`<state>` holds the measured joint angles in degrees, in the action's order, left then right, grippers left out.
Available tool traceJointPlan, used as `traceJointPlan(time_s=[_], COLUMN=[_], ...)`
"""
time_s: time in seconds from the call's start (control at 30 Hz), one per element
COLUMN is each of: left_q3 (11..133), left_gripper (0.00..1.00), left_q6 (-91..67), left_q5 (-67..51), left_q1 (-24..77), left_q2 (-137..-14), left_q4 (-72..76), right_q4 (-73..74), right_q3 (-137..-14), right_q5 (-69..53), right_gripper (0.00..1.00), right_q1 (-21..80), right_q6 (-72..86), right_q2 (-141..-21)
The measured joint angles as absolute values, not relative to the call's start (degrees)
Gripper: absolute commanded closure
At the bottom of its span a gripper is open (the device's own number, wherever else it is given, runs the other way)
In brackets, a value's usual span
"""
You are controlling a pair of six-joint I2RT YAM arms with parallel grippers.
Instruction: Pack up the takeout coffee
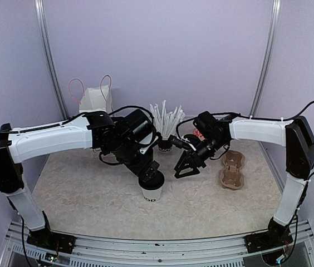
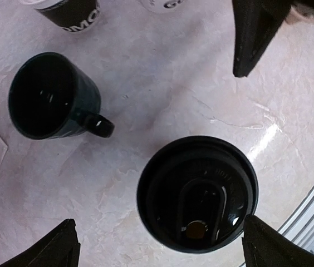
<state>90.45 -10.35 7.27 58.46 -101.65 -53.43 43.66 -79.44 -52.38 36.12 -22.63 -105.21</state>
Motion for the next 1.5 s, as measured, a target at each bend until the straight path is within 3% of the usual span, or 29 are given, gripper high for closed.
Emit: traceJointPlan(time_s=[0.27, 0.5, 0.8, 1.5], left_q3=[72.69, 63.11, 58.46, 51.94], left_gripper=[0.15, 0.22, 0.40, 0.63], left_q6=[-19.11, -23.81, -26.79, -30.06], left_q5=[2.61, -6.55, -13.39, -19.49], left_q1=[48.75, 47.22, 46.24, 45.28], left_q2=[-86.37, -84.03, -84.40, -86.98], left_q4=[-40.16, -27.62, -17.17, -7.46], right_q4=[40.45, 40.45, 40.95, 43.62], right_q3=[-77.62, -80.58, -85.19, -87.81], right_q5=[-53.58, -55.51, -55.86, -58.30], right_gripper=[0.24, 0.25, 0.27, 0.40], right_q1=[36.95, 38.87, 39.70, 39.92], right_q6=[-15.18, -12.69, -11.05, -11.46], right_q2=[-105.89, -111.02, -115.13, -119.04])
